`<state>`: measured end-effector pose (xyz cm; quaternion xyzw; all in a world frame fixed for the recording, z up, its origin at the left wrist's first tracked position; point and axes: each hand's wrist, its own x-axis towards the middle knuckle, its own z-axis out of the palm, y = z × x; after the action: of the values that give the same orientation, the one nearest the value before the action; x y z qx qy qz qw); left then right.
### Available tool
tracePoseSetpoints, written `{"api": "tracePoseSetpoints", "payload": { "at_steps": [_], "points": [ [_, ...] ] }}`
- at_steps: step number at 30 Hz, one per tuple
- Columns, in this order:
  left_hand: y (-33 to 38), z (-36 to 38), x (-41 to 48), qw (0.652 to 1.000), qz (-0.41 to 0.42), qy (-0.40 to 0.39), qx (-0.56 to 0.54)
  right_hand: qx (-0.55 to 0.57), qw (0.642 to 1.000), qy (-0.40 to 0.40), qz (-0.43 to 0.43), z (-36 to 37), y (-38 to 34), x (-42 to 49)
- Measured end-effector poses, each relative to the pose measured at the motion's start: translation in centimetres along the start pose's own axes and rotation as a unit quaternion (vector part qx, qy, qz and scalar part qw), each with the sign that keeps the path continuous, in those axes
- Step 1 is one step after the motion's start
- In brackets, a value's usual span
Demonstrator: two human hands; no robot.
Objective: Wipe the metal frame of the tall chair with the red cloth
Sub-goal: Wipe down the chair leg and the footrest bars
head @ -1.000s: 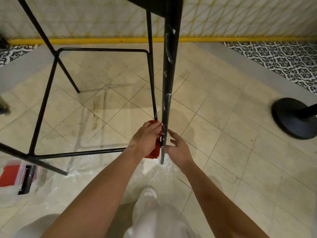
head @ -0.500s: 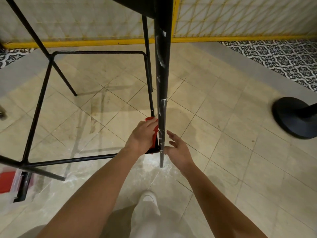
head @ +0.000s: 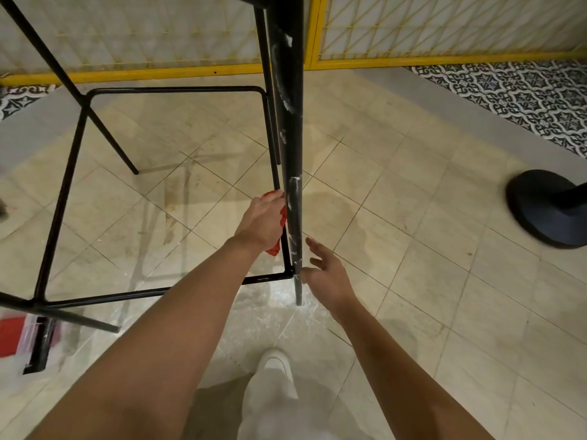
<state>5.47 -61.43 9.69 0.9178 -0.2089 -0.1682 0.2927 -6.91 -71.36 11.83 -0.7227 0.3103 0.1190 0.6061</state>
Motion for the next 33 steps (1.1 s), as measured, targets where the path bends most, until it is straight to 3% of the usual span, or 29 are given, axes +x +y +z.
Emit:
{"api": "tracePoseSetpoints", "payload": {
  "at_steps": [4,7,10,15,18,20,24,27,29,33],
  "points": [
    [-1.3,0.8,0.0,0.998,0.006,-0.032,0.046,-0.007,1.000,0.001,-0.002,0.0,0.0,0.2],
    [-1.9,0.8,-1.0,0.987,0.077,-0.058,0.128,-0.005,1.000,0.003,-0.005,0.1,0.0,0.0],
    [-2.4,0.6,-2.5,0.989,0.106,-0.036,0.093,-0.004,1.000,0.005,-0.003,0.2,0.1,-0.2],
    [-1.7,0.6,-1.2,0.998,0.021,-0.055,-0.037,-0.005,1.000,0.006,0.005,0.0,0.2,-0.7],
    [-1.3,0.3,0.2,0.994,-0.070,0.053,-0.060,-0.002,1.000,0.003,0.001,-0.4,0.1,-0.7],
    [-1.9,0.1,1.2,0.987,-0.077,0.089,-0.107,-0.004,1.000,0.004,0.000,-0.5,0.0,-0.6],
    [-2.4,-0.1,2.5,0.994,-0.006,0.025,-0.108,0.000,1.000,0.003,0.002,-0.6,-0.3,-0.3],
    [-3.4,1.3,3.8,0.997,-0.028,-0.059,0.033,-0.007,1.000,-0.001,-0.003,-0.4,-0.6,0.0],
    [-4.4,2.0,3.8,0.995,-0.029,-0.093,0.030,-0.008,1.000,0.001,-0.002,-0.3,-0.7,0.2],
    [-3.6,1.5,0.2,0.992,0.061,-0.069,0.090,-0.013,1.000,0.006,-0.002,0.2,-0.6,0.2]
  ]
}}
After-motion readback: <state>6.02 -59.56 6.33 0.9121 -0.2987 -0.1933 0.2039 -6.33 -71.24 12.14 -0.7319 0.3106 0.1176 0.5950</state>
